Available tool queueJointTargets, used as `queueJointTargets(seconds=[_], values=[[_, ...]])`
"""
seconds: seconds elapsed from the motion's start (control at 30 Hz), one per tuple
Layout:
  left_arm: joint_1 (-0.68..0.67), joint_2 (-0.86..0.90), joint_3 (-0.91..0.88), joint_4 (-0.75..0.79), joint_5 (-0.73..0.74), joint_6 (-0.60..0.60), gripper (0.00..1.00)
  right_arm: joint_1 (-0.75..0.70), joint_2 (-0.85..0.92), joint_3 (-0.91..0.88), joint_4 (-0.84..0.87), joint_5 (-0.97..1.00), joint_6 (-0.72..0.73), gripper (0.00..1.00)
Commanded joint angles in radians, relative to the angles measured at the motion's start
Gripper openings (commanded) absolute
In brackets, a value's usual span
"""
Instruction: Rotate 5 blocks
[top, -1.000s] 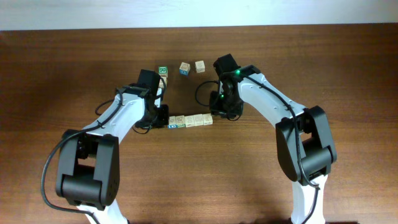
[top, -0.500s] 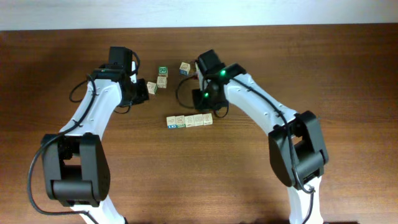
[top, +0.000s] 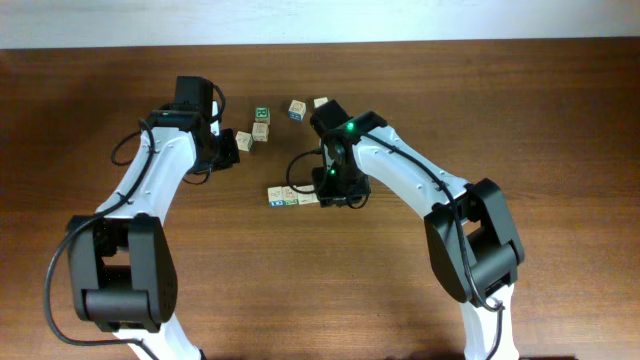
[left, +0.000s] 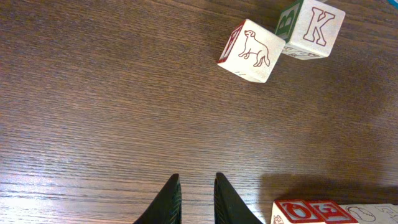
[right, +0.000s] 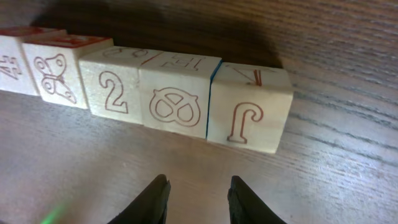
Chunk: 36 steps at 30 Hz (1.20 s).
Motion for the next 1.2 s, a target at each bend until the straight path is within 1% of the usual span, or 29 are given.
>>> queueJointTargets(seconds=[0.0, 0.27, 0.9, 0.97, 1.07, 1.17], values=[[0.003, 0.009, 0.013, -0.005, -0.004, -0.002, 0.17, 0.008, 0.014, -0.026, 0.019, 0.013, 0.011, 0.33], [0.003, 0.009, 0.013, -0.005, -0.004, -0.002, 0.17, 0.008, 0.014, -0.04, 0.074, 0.018, 0.002, 0.33], [0.003, 0.009, 0.013, -0.013, -0.003, -0.002, 0.17, 0.008, 0.014, -0.04, 0.094, 0.021, -0.005, 0.33], [0.003, 0.009, 0.013, -0.017, -0.003, -0.002, 0.17, 0.008, 0.005, -0.032, 0.085, -0.006, -0.024, 0.33], [0.003, 0.009, 0.013, -0.019, -0.004, -0.002, 0.17, 0.008, -0.035, 0.029, 0.06, -0.005, -0.043, 0.34], [0.003, 0.009, 0.013, -0.019, -0.003, -0.002, 0.17, 0.008, -0.04, 0.058, 0.084, 0.003, -0.043, 0.34]])
